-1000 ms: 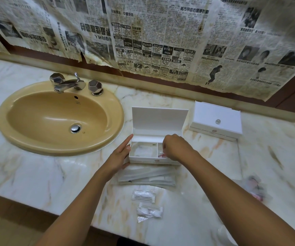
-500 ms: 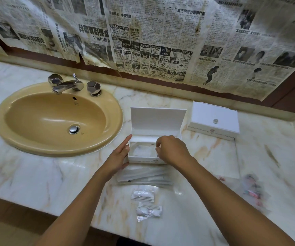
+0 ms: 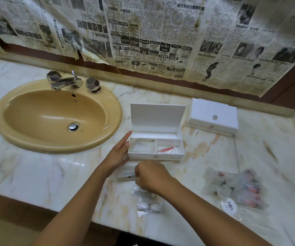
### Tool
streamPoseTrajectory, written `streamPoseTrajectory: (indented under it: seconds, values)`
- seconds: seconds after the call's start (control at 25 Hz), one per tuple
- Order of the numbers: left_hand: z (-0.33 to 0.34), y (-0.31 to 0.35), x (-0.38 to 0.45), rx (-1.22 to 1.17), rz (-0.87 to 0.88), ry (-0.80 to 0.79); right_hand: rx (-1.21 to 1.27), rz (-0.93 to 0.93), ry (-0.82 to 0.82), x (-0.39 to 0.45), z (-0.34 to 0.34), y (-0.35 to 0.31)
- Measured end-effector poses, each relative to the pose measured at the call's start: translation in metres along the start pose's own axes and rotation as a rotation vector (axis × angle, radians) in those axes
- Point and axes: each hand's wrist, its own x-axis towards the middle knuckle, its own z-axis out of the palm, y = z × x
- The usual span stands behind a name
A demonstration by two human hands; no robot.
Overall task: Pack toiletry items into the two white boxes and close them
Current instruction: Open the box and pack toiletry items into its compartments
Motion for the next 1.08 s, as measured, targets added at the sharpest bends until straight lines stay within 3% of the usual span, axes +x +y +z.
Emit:
streamPoseTrajectory:
  seconds: [0.48, 0.8, 1.08]
  values:
    - [0.001, 0.001, -0.002, 0.011, 0.017, -0.006, -0.102, -0.014, -0.162, -0.01, 0.019, 0.0]
    - [0.001, 0.002, -0.003, 0.023, -0.005, 0.011, -0.002, 0.027, 0.092, 0.0, -0.028, 0.012]
    - [0.0, 0.003, -0.003, 0.005, -0.006, -0.009, -0.03, 0.183, 0.235, 0.013, -0.072, 0.052]
